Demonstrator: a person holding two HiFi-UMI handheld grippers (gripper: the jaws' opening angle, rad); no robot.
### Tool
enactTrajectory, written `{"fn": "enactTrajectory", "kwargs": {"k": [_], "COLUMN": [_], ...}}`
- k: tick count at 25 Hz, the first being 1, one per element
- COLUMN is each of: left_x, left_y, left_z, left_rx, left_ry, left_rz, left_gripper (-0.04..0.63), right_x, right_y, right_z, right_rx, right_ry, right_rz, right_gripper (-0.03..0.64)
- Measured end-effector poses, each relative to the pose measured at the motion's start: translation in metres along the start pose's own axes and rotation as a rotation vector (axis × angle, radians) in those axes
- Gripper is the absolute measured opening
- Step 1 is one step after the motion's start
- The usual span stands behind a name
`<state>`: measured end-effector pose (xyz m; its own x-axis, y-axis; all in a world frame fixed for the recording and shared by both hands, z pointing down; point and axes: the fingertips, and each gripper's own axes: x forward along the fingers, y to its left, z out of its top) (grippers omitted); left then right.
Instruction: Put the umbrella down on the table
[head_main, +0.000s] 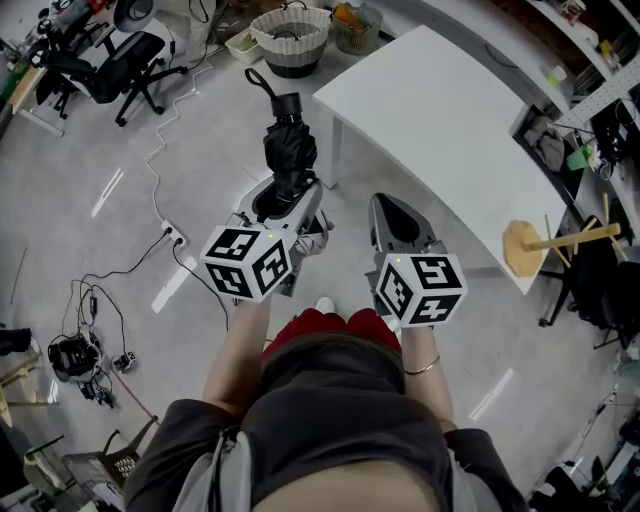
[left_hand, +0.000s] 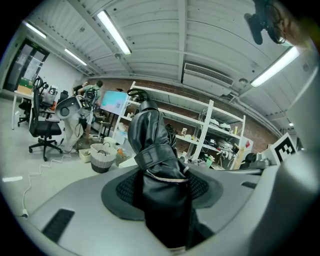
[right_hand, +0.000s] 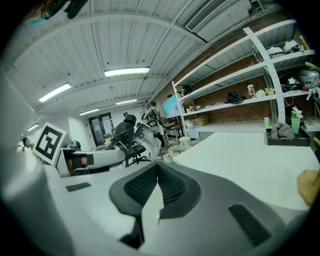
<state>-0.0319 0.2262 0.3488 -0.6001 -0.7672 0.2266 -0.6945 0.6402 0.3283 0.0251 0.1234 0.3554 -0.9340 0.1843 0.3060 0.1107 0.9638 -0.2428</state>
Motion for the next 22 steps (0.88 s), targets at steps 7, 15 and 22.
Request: {"fn": "enactTrajectory", "kwargs": {"k": [7,15,22], "left_x": [0.014,0.057,0.116], "left_y": [0.021,0.033,0.047], "left_z": [0.011,0.019,0.031], "left_rx": [0.000,0.020,0.034], "left_ry": [0.014,0.037,0.061], "left_rz": [-0.006,-0.007,-0.011], "left_gripper": [0.212,0.213,0.213], "right_x": [0.015,0.042,0.080], "right_y": [-0.006,-0.040,-0.081], "right_z": [0.004,0.013,0.029], "right_rx": [0.016,0.041,0.062], "right_ry": [0.024,0.026,0.035], "right_rz": [-0.039,-0.059,-0.076], "right_gripper": [0.020,0.020,0.020]}}
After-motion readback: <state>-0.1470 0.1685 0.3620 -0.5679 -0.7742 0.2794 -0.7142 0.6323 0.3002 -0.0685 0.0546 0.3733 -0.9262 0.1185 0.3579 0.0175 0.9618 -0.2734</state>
